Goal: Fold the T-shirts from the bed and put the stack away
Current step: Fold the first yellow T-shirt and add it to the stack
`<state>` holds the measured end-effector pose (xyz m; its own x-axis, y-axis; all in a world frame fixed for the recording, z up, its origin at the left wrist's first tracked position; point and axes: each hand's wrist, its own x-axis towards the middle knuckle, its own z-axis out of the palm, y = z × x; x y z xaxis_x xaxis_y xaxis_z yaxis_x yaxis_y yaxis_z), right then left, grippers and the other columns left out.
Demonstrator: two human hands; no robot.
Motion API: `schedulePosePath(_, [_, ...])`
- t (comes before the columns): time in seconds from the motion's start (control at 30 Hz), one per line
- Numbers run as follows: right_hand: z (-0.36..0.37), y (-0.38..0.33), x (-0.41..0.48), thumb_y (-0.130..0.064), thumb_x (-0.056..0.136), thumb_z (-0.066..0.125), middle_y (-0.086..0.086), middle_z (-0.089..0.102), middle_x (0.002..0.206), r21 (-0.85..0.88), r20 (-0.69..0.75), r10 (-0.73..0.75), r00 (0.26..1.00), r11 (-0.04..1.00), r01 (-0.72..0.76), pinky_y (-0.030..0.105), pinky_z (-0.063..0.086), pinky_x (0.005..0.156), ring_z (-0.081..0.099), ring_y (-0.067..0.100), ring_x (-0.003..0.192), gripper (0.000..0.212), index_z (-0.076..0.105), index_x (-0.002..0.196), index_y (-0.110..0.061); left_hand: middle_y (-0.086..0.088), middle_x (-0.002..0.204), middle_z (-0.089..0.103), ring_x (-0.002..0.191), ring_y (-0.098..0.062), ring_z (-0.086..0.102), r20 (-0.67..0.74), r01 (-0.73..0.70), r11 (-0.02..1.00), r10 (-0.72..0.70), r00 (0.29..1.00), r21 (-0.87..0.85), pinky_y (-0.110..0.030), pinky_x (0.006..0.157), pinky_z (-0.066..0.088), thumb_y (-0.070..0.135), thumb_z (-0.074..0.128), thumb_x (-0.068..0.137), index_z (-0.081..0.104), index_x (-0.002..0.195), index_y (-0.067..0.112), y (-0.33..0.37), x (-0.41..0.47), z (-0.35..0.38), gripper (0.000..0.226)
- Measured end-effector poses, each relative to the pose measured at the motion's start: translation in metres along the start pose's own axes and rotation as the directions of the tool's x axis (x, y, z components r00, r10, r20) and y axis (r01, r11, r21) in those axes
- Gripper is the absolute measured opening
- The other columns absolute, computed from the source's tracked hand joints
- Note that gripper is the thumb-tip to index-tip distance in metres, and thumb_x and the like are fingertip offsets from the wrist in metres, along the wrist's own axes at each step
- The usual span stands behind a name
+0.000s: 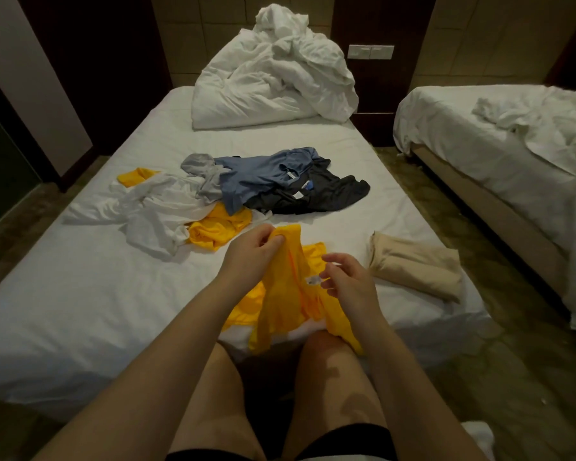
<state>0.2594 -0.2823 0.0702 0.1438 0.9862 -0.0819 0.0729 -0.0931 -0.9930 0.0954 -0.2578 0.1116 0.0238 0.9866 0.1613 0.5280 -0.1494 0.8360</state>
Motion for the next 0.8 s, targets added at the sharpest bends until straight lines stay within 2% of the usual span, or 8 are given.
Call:
schedulePosePath(0.1, [0.009,0.004,-0.009,-0.008,0.095,0.046,0.002,0.061,0.070,0.088,0.046,0.101,0.994,0.991,-0.105,0.020,0.045,0.052,0.055,0.013,0.060,0.020,0.061,0.087,-0.018,0.005,0.061,0.038,0.059,-0.010,0.037,-0.036,-0.024,0.999,0.025,0.999,0.025,-0.029,0.054,0.025,0.021,0.050,0.093,0.044,0.064,0.019,0.002,-0.001,-0.001,0.030])
schedulePosePath(0.17, [0.021,0.003,-0.017,-0.014,0.097,0.046,0.002,0.062,0.073,0.117,0.107,0.160,0.981,0.978,-0.172,0.020,0.046,0.054,0.058,0.012,0.065,0.018,0.062,0.093,-0.011,0.006,0.060,0.041,0.059,-0.009,0.039,-0.053,-0.041,0.996,0.045,0.998,0.075,-0.030,0.053,0.025,0.023,0.052,0.093,0.043,0.062,0.025,0.004,-0.005,0.002,0.032])
schedulePosePath(0.3, [0.040,-0.009,-0.023,-0.030,0.097,0.046,0.000,0.065,0.094,0.243,0.116,0.151,0.982,0.954,-0.176,0.029,0.050,0.080,0.060,0.014,0.091,0.019,0.062,0.097,-0.020,0.007,0.060,0.048,0.063,-0.011,0.045,-0.006,-0.069,0.989,0.071,0.997,0.130,-0.027,0.055,0.030,0.025,0.054,0.091,0.052,0.067,0.026,0.007,-0.019,0.015,0.025])
schedulePosePath(0.4, [0.043,-0.021,-0.022,-0.033,0.094,0.052,0.003,0.067,0.090,0.273,0.048,0.090,0.995,0.957,-0.100,0.038,0.050,0.088,0.062,0.019,0.093,0.018,0.063,0.084,-0.023,0.009,0.062,0.050,0.065,-0.011,0.047,-0.005,-0.061,0.988,0.063,0.998,0.143,-0.022,0.053,0.030,0.024,0.051,0.093,0.061,0.081,0.019,0.008,-0.029,0.023,0.016])
schedulePosePath(0.5, [0.044,-0.030,-0.020,-0.027,0.092,0.056,0.017,0.065,0.084,0.179,-0.045,0.023,0.999,0.984,-0.015,0.043,0.049,0.079,0.061,0.023,0.083,0.022,0.063,0.080,-0.010,0.010,0.065,0.053,0.065,-0.010,0.049,0.012,-0.073,0.993,0.072,0.997,0.088,-0.020,0.054,0.033,0.022,0.051,0.093,0.063,0.092,0.023,0.015,-0.033,0.024,0.013])
schedulePosePath(0.6, [0.033,-0.054,-0.009,-0.018,0.093,0.052,0.011,0.051,0.065,0.119,-0.064,-0.026,0.998,0.992,0.034,0.038,0.039,0.065,0.048,0.022,0.067,0.030,0.052,0.063,-0.014,0.005,0.070,0.062,0.068,-0.014,0.059,0.136,-0.102,0.995,0.101,0.986,0.000,-0.029,0.062,0.046,0.022,0.053,0.093,0.067,0.089,0.027,0.026,-0.029,0.010,0.015])
schedulePosePath(0.7, [0.017,-0.106,0.011,-0.010,0.093,0.046,0.001,0.044,0.062,0.052,0.035,-0.105,0.994,0.993,0.104,0.033,0.035,0.061,0.042,0.015,0.061,0.033,0.045,0.062,-0.018,0.005,0.078,0.067,0.067,-0.007,0.062,0.053,-0.091,0.988,0.098,0.994,-0.123,-0.028,0.064,0.049,0.022,0.050,0.095,0.066,0.081,0.028,0.043,-0.013,-0.021,0.022])
schedulePosePath(0.8, [0.012,-0.179,0.025,-0.008,0.091,0.048,-0.001,0.056,0.076,0.015,0.294,-0.165,0.941,0.986,0.167,0.028,0.045,0.071,0.053,0.011,0.070,0.021,0.057,0.073,-0.016,0.004,0.084,0.065,0.077,-0.009,0.062,-0.063,-0.093,0.946,0.077,0.995,-0.310,-0.027,0.069,0.050,0.019,0.044,0.098,0.062,0.090,0.027,0.078,0.015,-0.061,0.021])
